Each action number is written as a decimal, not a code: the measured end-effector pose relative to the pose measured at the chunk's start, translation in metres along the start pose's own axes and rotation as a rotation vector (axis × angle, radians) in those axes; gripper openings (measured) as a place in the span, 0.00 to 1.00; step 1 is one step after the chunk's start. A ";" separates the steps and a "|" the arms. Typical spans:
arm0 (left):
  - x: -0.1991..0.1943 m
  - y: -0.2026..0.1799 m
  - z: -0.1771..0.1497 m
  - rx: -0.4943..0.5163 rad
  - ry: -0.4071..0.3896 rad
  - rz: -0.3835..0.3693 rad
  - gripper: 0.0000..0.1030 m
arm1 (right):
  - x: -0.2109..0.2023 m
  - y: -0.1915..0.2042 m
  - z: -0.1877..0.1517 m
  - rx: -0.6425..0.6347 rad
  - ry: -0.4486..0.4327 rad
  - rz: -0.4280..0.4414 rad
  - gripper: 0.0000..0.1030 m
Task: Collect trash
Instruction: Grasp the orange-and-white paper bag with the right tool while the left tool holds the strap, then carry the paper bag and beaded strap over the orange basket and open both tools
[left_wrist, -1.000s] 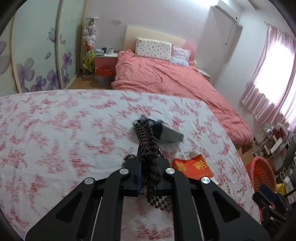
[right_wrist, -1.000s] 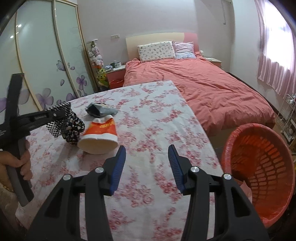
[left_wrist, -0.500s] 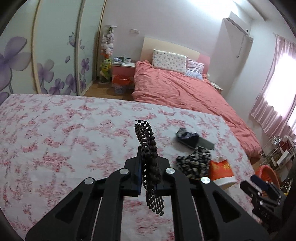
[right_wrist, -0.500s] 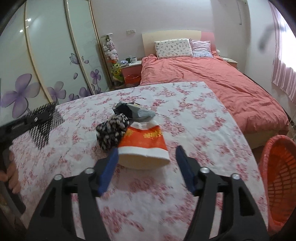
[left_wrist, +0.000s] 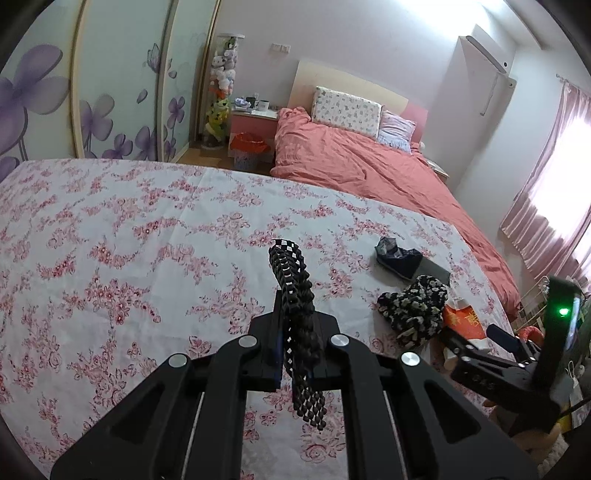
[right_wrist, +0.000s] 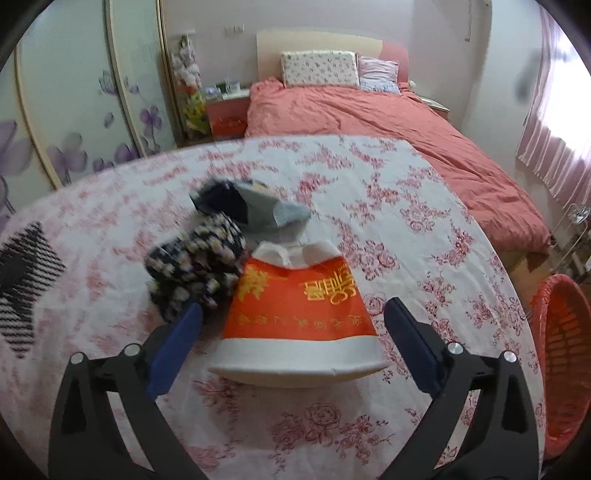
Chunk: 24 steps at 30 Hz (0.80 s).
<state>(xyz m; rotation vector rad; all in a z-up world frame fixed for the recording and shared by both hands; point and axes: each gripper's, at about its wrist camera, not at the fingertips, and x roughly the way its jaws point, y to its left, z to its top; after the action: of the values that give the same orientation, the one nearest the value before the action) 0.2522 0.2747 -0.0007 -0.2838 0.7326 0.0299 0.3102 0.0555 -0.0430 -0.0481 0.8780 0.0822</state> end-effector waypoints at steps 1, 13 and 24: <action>0.001 0.001 -0.001 0.000 0.002 0.000 0.08 | 0.003 -0.001 -0.003 -0.008 0.007 -0.005 0.90; 0.000 -0.008 -0.005 0.007 0.011 -0.016 0.08 | -0.010 -0.025 -0.019 0.020 -0.031 0.050 0.82; -0.009 -0.046 -0.007 0.053 0.003 -0.055 0.08 | -0.047 -0.057 -0.026 0.065 -0.090 0.065 0.82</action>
<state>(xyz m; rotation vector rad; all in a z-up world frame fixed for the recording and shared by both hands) 0.2461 0.2292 0.0117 -0.2528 0.7269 -0.0420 0.2658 -0.0053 -0.0232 0.0446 0.7916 0.1162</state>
